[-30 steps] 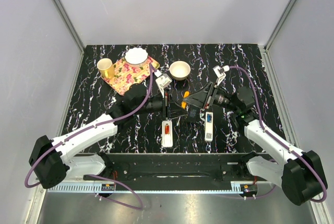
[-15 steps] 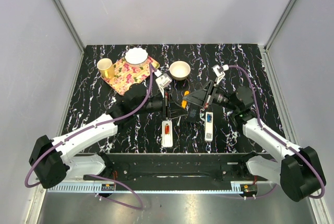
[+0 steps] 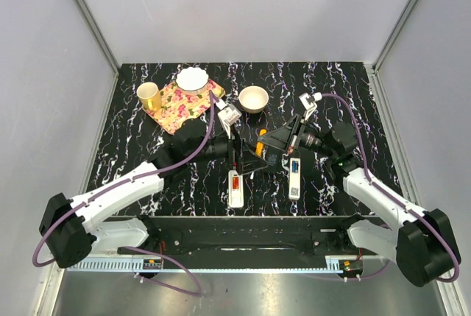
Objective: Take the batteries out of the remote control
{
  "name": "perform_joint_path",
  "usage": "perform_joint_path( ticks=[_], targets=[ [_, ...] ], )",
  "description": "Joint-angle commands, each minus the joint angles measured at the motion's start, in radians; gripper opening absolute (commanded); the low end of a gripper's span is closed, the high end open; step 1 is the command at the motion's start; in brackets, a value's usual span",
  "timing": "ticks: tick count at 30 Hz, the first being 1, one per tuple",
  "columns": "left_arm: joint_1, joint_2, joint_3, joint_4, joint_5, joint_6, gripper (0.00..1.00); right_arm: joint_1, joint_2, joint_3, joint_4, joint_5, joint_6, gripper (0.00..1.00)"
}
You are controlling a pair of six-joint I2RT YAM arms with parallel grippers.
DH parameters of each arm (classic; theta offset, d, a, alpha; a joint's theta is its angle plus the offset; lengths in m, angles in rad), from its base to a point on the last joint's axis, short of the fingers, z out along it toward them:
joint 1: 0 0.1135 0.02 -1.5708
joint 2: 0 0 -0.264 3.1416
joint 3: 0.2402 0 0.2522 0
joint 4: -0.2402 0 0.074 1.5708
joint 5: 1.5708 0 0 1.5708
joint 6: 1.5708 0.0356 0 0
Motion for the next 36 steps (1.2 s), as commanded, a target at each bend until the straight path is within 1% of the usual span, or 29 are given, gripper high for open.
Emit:
perform_joint_path(
  ticks=[1,3,4,9,10,12,16,20,23,29,32,33,35,36],
  targets=[
    [-0.001,-0.088,0.0,-0.021,-0.109,0.048,0.93,0.006,-0.068,0.032,-0.207,0.095,-0.099,0.0],
    [-0.001,-0.114,-0.013,-0.053,-0.149,0.061,0.97,0.006,-0.091,0.041,-0.328,0.17,-0.159,0.0],
    [0.0,-0.14,-0.02,-0.075,-0.191,0.065,0.98,0.006,-0.116,0.04,-0.356,0.192,-0.17,0.0],
    [0.002,-0.24,-0.081,-0.127,-0.335,0.064,0.99,0.006,-0.205,0.044,-0.549,0.354,-0.254,0.0],
    [0.002,-0.254,-0.091,-0.136,-0.376,0.064,0.99,0.006,-0.244,0.04,-0.568,0.376,-0.265,0.0],
    [0.002,-0.287,-0.118,-0.164,-0.413,0.059,0.99,0.006,-0.291,0.026,-0.612,0.446,-0.282,0.0],
    [0.002,-0.329,-0.155,-0.222,-0.518,0.033,0.99,0.006,-0.41,0.004,-0.652,0.53,-0.292,0.0],
    [0.0,-0.333,-0.168,-0.302,-0.636,-0.007,0.99,0.004,-0.441,0.007,-0.681,0.56,-0.309,0.0],
    [0.002,-0.311,-0.155,-0.385,-0.694,-0.05,0.99,0.006,-0.43,0.018,-0.688,0.548,-0.312,0.0],
    [0.0,-0.231,-0.135,-0.478,-0.685,-0.093,0.99,0.006,-0.433,0.009,-0.686,0.551,-0.308,0.0],
    [-0.007,-0.162,-0.128,-0.518,-0.687,-0.102,0.99,0.004,-0.432,0.011,-0.691,0.547,-0.312,0.0],
    [-0.009,-0.116,-0.117,-0.53,-0.688,-0.105,0.99,0.006,-0.433,0.011,-0.692,0.547,-0.312,0.0],
    [-0.024,-0.065,-0.097,-0.586,-0.725,-0.134,0.99,0.006,-0.432,0.007,-0.692,0.547,-0.312,0.0],
    [-0.029,-0.004,-0.071,-0.604,-0.74,-0.146,0.99,0.006,-0.433,0.006,-0.694,0.545,-0.311,0.0]
  ],
)
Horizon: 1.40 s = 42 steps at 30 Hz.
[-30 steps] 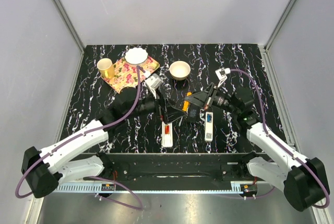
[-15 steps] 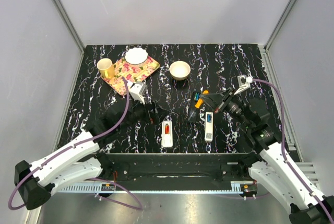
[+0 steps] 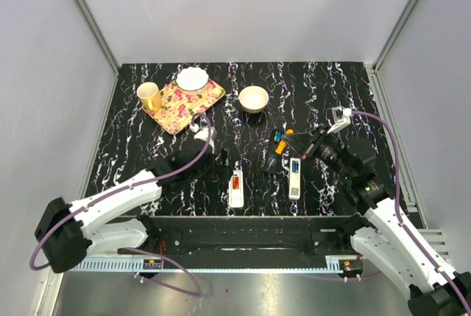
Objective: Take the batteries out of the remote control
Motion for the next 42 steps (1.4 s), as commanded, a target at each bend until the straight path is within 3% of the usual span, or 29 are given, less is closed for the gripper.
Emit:
perform_joint_path(
  ticks=[1,8,14,23,26,29,33,39,41,42],
  targets=[
    [-0.029,0.138,0.09,-0.105,-0.077,-0.056,0.99,0.004,-0.007,0.005,0.015,0.02,-0.016,0.0],
    [-0.144,0.387,0.202,-0.136,-0.108,-0.079,0.98,0.003,0.006,0.008,0.005,0.015,-0.021,0.0],
    [-0.199,0.503,0.254,-0.13,-0.105,-0.078,0.86,0.004,0.011,0.008,0.007,0.015,-0.024,0.0],
    [-0.22,0.585,0.248,-0.131,-0.113,-0.053,0.57,0.003,-0.001,0.009,0.002,0.02,-0.027,0.0],
    [-0.222,0.597,0.245,-0.131,-0.126,-0.02,0.42,0.003,-0.006,0.006,0.002,0.024,-0.028,0.0],
    [-0.222,0.596,0.248,-0.136,-0.152,0.012,0.35,0.004,-0.009,0.003,0.001,0.024,-0.028,0.0],
    [-0.222,0.58,0.26,-0.116,-0.12,0.106,0.35,0.003,-0.007,0.003,-0.004,0.024,-0.033,0.0],
    [-0.222,0.548,0.302,-0.113,-0.054,0.339,0.44,0.003,-0.013,-0.004,-0.01,0.027,-0.036,0.0],
    [-0.221,0.548,0.308,-0.119,-0.05,0.355,0.49,0.003,-0.017,-0.007,-0.01,0.032,-0.037,0.0],
    [-0.221,0.549,0.308,-0.121,-0.047,0.362,0.61,0.003,-0.018,-0.009,-0.01,0.032,-0.037,0.0]
  ],
)
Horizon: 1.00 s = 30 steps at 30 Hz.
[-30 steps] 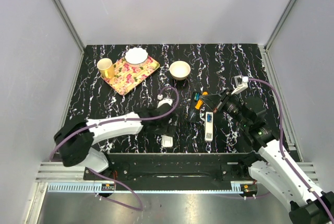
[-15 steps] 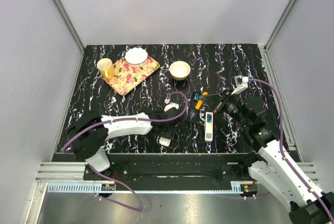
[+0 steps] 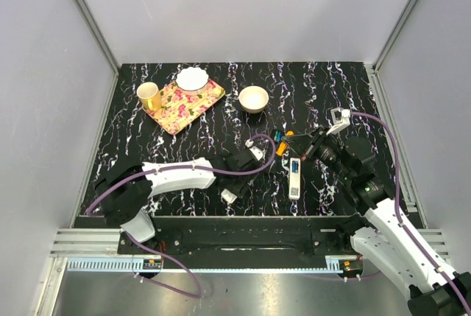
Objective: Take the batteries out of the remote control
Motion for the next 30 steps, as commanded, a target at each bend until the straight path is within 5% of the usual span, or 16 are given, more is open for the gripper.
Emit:
perform_joint_path(
  ticks=[1,4,6,22,30],
  targets=[
    [-0.002,-0.026,0.044,-0.005,0.025,0.116,0.68,0.003,-0.019,-0.006,0.016,0.029,-0.015,0.0],
    [0.0,-0.046,0.033,0.013,0.021,0.114,0.91,0.003,-0.022,-0.009,0.015,0.03,-0.015,0.0],
    [0.0,-0.064,0.015,0.033,0.022,0.111,0.94,0.004,-0.021,-0.01,0.016,0.03,-0.016,0.0],
    [0.113,-0.479,-0.349,0.276,0.212,-0.001,0.88,0.01,0.114,0.0,0.099,-0.077,-0.102,0.0],
    [0.126,-0.679,-0.465,0.349,0.283,-0.049,0.84,0.166,0.209,0.105,0.065,0.119,-0.254,0.0]
  ],
)
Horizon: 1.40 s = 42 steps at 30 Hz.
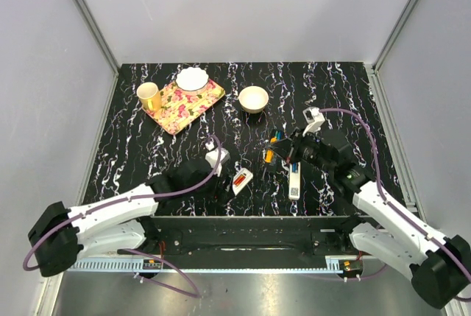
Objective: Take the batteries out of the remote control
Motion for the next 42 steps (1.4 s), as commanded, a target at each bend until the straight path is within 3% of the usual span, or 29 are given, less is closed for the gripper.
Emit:
perform_joint_path(
  ticks=[1,8,12,21,29,42],
  targets=[
    [0.008,-0.107,-0.036,0.112,0.064,-0.036,0.84,0.088,0.017,0.101,0.033,0.138,-0.123,0.0],
    [0.011,-0.21,-0.071,0.128,0.073,-0.044,0.81,0.269,0.078,0.107,0.108,0.336,-0.256,0.0],
    [0.011,-0.247,-0.084,0.131,0.081,-0.043,0.8,0.36,0.1,0.067,0.223,0.472,-0.338,0.0],
    [0.011,-0.239,-0.124,0.161,0.064,-0.073,0.79,0.494,0.153,-0.027,0.494,0.62,-0.513,0.0],
    [0.011,-0.175,-0.128,0.163,0.035,-0.064,0.79,0.558,0.234,-0.131,0.755,0.666,-0.605,0.0],
    [0.011,0.004,-0.093,0.174,-0.005,-0.075,0.77,0.562,0.402,-0.274,1.162,0.726,-0.611,0.0]
  ],
)
